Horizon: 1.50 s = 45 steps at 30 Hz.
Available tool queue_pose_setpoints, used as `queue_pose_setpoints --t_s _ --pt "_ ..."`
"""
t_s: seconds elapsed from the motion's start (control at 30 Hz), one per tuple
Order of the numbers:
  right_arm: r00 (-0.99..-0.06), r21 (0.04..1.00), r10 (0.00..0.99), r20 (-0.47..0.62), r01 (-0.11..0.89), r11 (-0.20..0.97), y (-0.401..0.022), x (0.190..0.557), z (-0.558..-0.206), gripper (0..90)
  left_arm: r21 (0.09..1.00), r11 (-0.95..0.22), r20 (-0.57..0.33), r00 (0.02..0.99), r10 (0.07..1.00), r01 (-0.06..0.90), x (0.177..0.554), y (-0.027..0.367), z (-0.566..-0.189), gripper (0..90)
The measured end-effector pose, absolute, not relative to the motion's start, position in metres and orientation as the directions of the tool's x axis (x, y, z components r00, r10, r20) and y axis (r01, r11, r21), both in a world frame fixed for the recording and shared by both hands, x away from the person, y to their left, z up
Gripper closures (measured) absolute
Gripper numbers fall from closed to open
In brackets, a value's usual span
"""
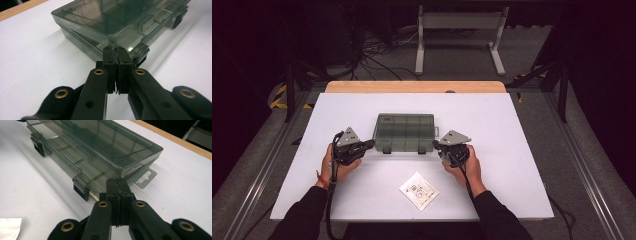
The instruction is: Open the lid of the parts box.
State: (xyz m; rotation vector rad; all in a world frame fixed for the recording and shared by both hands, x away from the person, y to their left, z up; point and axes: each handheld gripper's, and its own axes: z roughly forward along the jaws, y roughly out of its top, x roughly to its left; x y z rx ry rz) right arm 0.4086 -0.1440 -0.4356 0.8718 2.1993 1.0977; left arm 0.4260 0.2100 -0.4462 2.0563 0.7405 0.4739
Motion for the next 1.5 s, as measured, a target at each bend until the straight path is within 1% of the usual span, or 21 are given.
queue_pose_setpoints --t_s 0.3,0.53,0.8,0.9,0.93,0.97,1.03,1.07,1.13,1.2,1.27,1.3,1.37,1.43,1.5 --pt "-0.649 0.843 0.742 -0.169 0.294 0.450 -0.145 0.409 -0.435 90.0 0.841 -0.442 0.078 0.738 0.670 0.312 0.424 0.207 -0.445 90.0" --pt "-0.632 0.848 0.758 -0.162 0.305 0.434 -0.147 0.410 -0.436 89.9 0.844 -0.441 0.088 0.730 0.677 0.307 0.424 0.208 -0.444 90.0" --pt "-0.633 0.857 0.759 -0.152 0.299 0.420 -0.147 0.410 -0.436 86.0 0.848 -0.432 0.090 0.719 0.689 0.308 0.425 0.209 -0.445 89.7" --pt "-0.631 0.861 0.761 -0.151 0.295 0.416 -0.147 0.410 -0.435 84.4 0.854 -0.426 0.098 0.711 0.696 0.299 0.425 0.209 -0.444 86.8" --pt "-0.627 0.861 0.764 -0.155 0.293 0.415 -0.147 0.410 -0.435 82.4 0.855 -0.424 0.106 0.697 0.709 0.300 0.425 0.209 -0.444 84.7" --pt "-0.620 0.862 0.768 -0.158 0.292 0.413 -0.147 0.411 -0.434 80.1 0.855 -0.422 0.107 0.691 0.714 0.303 0.426 0.209 -0.443 80.5" --pt "-0.621 0.860 0.764 -0.174 0.282 0.425 -0.146 0.411 -0.433 78.8 0.857 -0.420 0.110 0.690 0.715 0.298 0.427 0.208 -0.442 78.8" --pt "-0.611 0.857 0.766 -0.197 0.272 0.438 -0.145 0.411 -0.433 72.0 0.857 -0.421 0.121 0.679 0.724 0.297 0.427 0.208 -0.442 72.4" --pt "-0.606 0.859 0.768 -0.207 0.264 0.439 -0.144 0.411 -0.431 70.4 0.860 -0.417 0.120 0.677 0.726 0.294 0.428 0.208 -0.440 68.4" --pt "-0.595 0.858 0.772 -0.223 0.257 0.445 -0.144 0.411 -0.429 65.4 0.859 -0.427 0.155 0.652 0.743 0.283 0.429 0.207 -0.437 61.9" --pt "-0.598 0.861 0.774 -0.209 0.263 0.436 -0.144 0.413 -0.426 64.4 0.863 -0.420 0.148 0.654 0.742 0.281 0.433 0.208 -0.433 58.4" --pt "-0.595 0.862 0.775 -0.215 0.257 0.437 -0.145 0.413 -0.423 63.9 0.863 -0.426 0.168 0.640 0.750 0.273 0.435 0.207 -0.430 54.6" --pt "-0.589 0.866 0.777 -0.221 0.247 0.434 -0.145 0.416 -0.418 62.6 0.861 -0.434 0.179 0.641 0.747 0.265 0.438 0.206 -0.425 53.3" --pt "-0.592 0.866 0.772 -0.232 0.236 0.441 -0.146 0.418 -0.414 60.9 0.860 -0.446 0.203 0.634 0.746 0.249 0.441 0.204 -0.421 49.8" --pt "-0.597 0.862 0.770 -0.224 0.248 0.442 -0.146 0.422 -0.412 60.0 0.856 -0.459 0.220 0.639 0.737 0.236 0.444 0.203 -0.416 51.0"
